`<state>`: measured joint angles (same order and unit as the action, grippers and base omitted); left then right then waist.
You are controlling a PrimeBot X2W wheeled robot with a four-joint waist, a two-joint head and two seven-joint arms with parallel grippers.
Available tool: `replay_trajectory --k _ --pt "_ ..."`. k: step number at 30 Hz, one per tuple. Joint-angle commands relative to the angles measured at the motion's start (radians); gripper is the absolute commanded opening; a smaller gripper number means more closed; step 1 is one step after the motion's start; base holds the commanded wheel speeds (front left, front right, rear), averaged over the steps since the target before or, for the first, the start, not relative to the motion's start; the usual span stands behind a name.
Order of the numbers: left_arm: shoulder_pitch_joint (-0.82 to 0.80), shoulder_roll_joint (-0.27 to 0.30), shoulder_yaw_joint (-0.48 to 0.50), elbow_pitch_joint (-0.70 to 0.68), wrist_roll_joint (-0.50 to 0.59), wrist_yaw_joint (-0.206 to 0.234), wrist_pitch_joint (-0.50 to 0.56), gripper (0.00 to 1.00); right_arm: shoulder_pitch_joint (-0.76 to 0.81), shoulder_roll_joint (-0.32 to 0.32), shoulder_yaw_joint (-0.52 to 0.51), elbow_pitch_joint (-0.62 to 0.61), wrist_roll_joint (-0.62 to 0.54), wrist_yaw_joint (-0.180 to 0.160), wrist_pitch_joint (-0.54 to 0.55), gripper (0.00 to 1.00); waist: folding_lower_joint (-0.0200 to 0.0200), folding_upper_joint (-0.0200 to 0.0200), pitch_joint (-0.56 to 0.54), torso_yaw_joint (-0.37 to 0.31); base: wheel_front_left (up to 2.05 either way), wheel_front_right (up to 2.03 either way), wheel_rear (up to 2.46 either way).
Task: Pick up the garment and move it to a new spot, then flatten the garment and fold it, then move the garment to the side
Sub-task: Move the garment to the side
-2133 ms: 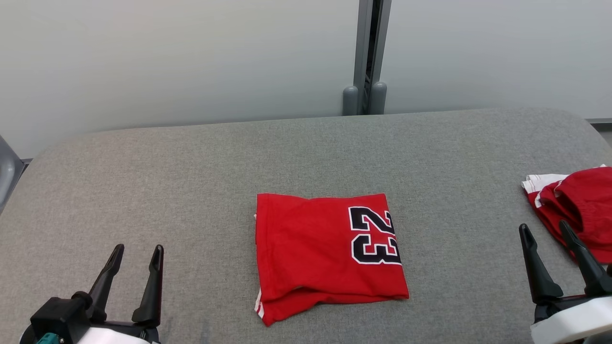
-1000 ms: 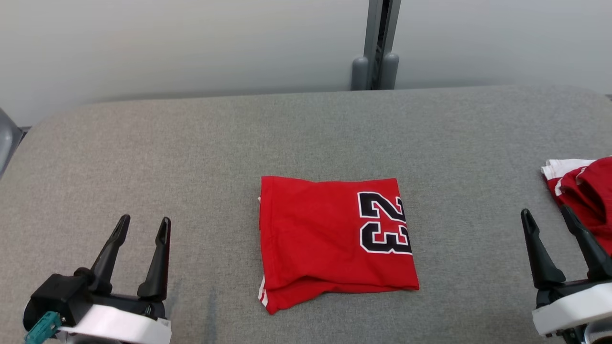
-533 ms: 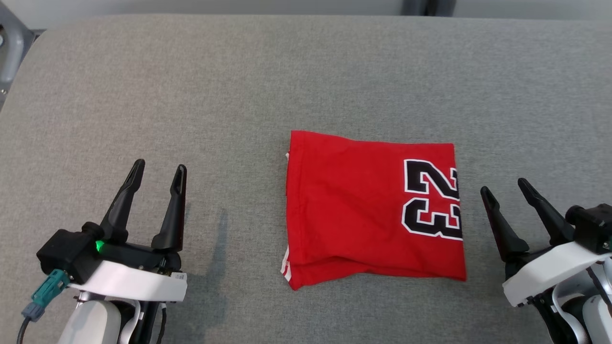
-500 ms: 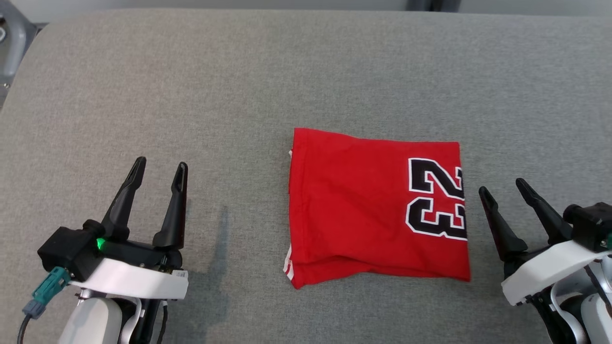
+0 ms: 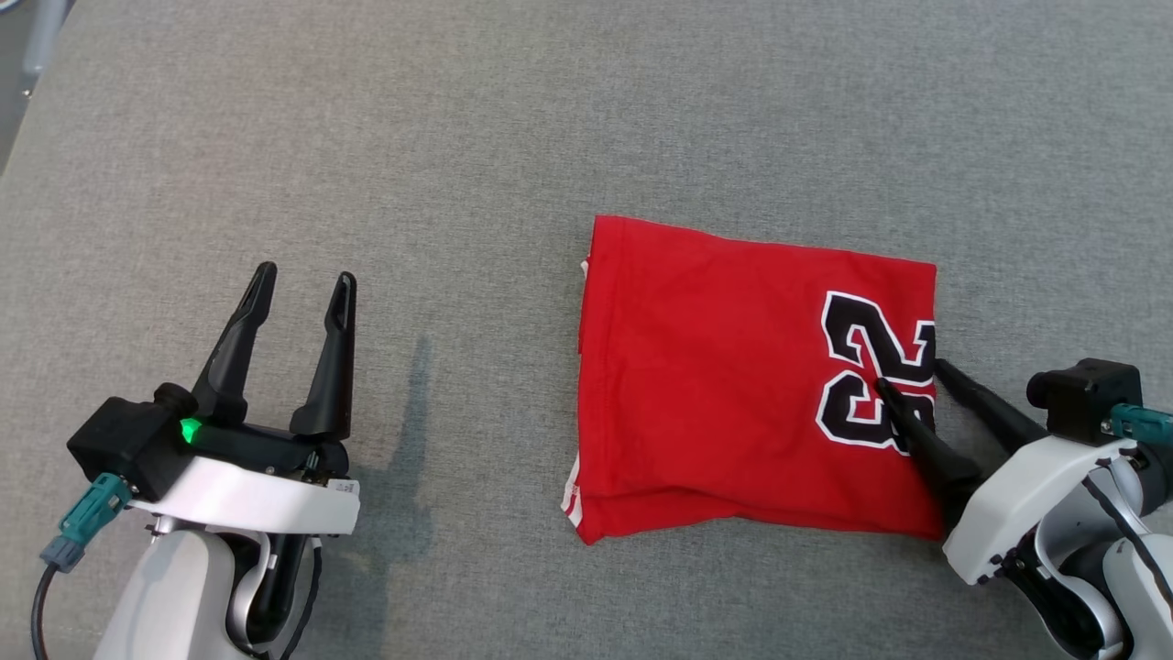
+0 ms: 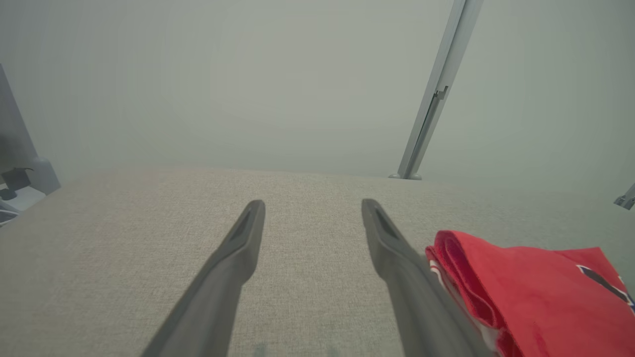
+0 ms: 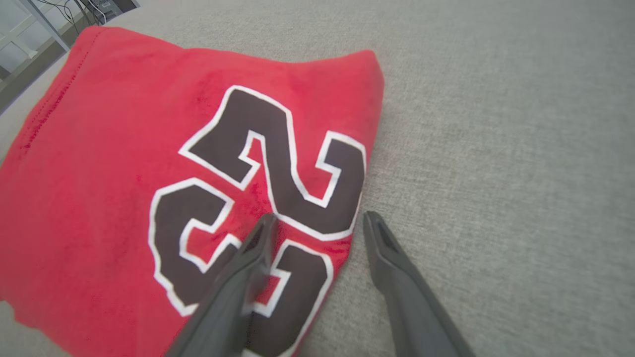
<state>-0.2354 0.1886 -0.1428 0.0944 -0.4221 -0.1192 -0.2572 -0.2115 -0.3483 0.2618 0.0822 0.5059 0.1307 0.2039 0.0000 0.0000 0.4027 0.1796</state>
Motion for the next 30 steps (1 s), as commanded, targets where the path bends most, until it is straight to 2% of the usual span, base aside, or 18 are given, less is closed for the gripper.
replay_trajectory --k 1,10,23,30 --pt "-0.020 0.008 0.007 0.004 0.002 -0.004 -0.005 1.00 0.000 -0.014 0.020 -0.006 0.014 0.000 0.025 0.00 0.0000 0.0000 -0.001 -0.010 0.00 0.00 0.00" --pt "-0.021 0.027 0.020 -0.002 0.019 -0.008 -0.005 1.00 -0.033 -0.063 0.002 -0.080 -0.015 0.000 0.015 0.00 0.0000 0.0000 -0.010 -0.084 0.00 0.00 0.00" --pt "0.012 0.087 0.031 -0.079 0.036 0.000 0.020 1.00 0.027 -0.093 -0.071 -0.101 -0.038 0.000 -0.035 0.00 0.0000 0.0000 -0.018 -0.328 0.00 0.00 0.00" --pt "-0.005 0.121 0.023 -0.136 0.043 0.006 0.065 1.00 -0.063 -0.086 -0.048 -0.072 -0.019 0.000 -0.087 0.00 0.0000 0.0000 0.013 -0.422 0.00 0.00 0.00"
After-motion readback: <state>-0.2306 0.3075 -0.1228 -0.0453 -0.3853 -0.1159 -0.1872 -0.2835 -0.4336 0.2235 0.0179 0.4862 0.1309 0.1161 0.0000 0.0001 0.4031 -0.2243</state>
